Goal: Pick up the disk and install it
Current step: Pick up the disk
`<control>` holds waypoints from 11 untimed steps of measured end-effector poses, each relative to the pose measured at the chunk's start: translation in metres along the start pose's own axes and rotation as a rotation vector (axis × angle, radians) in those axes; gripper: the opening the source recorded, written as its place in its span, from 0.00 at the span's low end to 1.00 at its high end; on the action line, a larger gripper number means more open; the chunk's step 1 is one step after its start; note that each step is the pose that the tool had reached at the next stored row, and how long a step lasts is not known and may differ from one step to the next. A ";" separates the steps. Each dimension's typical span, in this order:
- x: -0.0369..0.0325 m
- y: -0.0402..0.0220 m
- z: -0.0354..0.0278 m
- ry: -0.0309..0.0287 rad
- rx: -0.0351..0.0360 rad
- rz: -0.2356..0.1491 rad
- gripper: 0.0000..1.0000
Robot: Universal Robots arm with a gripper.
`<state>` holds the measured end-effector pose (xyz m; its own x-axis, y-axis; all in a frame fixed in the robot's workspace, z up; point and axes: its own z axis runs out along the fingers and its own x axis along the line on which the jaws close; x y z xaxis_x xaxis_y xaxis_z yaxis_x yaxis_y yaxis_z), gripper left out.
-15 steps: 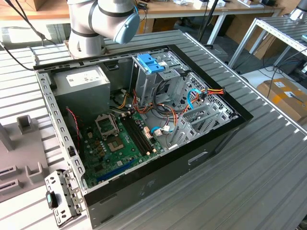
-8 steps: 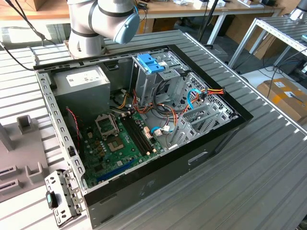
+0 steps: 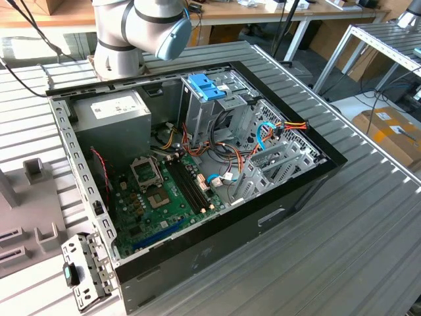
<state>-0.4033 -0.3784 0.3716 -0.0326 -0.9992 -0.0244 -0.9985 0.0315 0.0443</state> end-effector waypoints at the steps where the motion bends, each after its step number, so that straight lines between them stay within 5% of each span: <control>1: -0.0005 0.0000 0.0002 0.0000 0.0000 0.000 0.66; 11: -0.0055 0.0001 0.0019 -0.0001 0.0000 0.000 0.66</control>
<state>-0.4033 -0.3729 0.3698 -0.0326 -0.9992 -0.0246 -0.9985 0.0315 0.0443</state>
